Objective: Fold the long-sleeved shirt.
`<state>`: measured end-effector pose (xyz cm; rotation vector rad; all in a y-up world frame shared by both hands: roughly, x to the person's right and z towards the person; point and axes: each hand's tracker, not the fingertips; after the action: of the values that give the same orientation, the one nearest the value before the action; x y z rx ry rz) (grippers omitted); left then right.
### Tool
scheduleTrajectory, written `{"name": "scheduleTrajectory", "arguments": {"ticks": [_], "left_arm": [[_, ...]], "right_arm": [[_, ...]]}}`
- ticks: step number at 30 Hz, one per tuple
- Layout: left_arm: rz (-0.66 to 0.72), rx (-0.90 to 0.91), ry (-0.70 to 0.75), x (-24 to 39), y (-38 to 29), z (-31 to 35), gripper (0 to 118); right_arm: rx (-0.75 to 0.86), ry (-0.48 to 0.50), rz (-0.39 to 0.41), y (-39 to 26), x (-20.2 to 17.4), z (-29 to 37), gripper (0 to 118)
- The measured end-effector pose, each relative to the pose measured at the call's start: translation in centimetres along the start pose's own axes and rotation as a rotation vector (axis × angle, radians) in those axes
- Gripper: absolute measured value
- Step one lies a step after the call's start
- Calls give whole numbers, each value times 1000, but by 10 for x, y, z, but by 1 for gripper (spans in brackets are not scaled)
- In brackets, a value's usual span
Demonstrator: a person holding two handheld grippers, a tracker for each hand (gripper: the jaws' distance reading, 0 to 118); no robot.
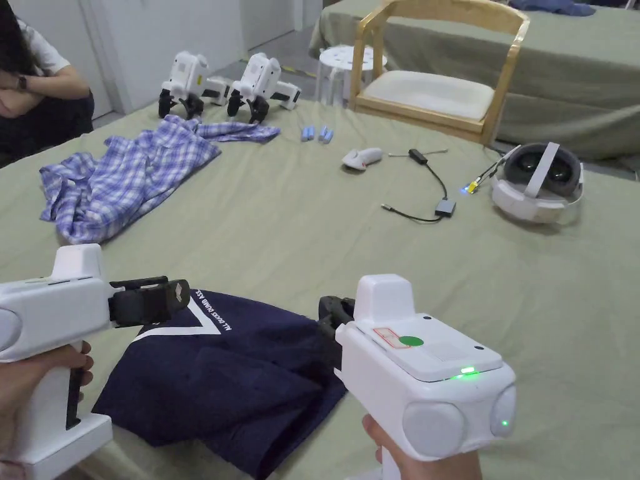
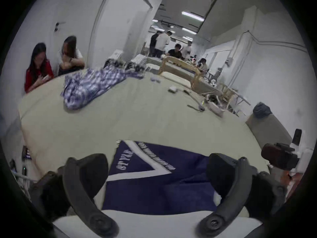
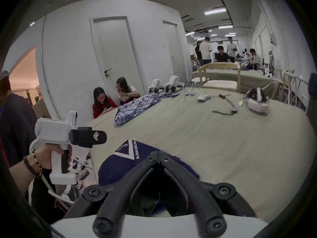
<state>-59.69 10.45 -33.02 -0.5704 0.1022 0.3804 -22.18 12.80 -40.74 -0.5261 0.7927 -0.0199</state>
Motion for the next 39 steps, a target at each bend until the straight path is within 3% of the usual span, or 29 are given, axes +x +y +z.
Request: {"name": "scheduleTrajectory", "arguments": {"ticks": [2,5,9,10,17,20,23,26,28,33,39], "left_arm": [[-3,40,-75,38,-1,19,96],[-145,217,-103,139,-26,51,49],[-266,375,-151,279,-63,75,22],[-283,397,-181,302,-69,78,5],[-417,522,-209,424,-105,60,3],[-481,567,-178,480,-129,73,3],[-476,573,-184,501,-145,76,3],[-483,571,-178,512,-157,79,3],[-406,517,-229,509,-157,79,3],[-437,512,-169,505,-169,78,3],[-468,516,-133,497,-175,76,3]], "right_arm": [[55,-46,5,6,19,40,0],[144,-150,14,12,52,110,0],[255,-363,-9,15,91,206,0],[276,-396,-9,14,97,222,0],[398,-692,22,-12,144,352,0],[419,-809,50,-35,164,382,0],[442,-879,11,-58,181,396,0],[442,-901,2,-72,187,410,0],[428,-911,31,-82,189,413,0],[458,-909,-5,-99,185,408,0],[442,-923,11,-100,182,399,0]]}}
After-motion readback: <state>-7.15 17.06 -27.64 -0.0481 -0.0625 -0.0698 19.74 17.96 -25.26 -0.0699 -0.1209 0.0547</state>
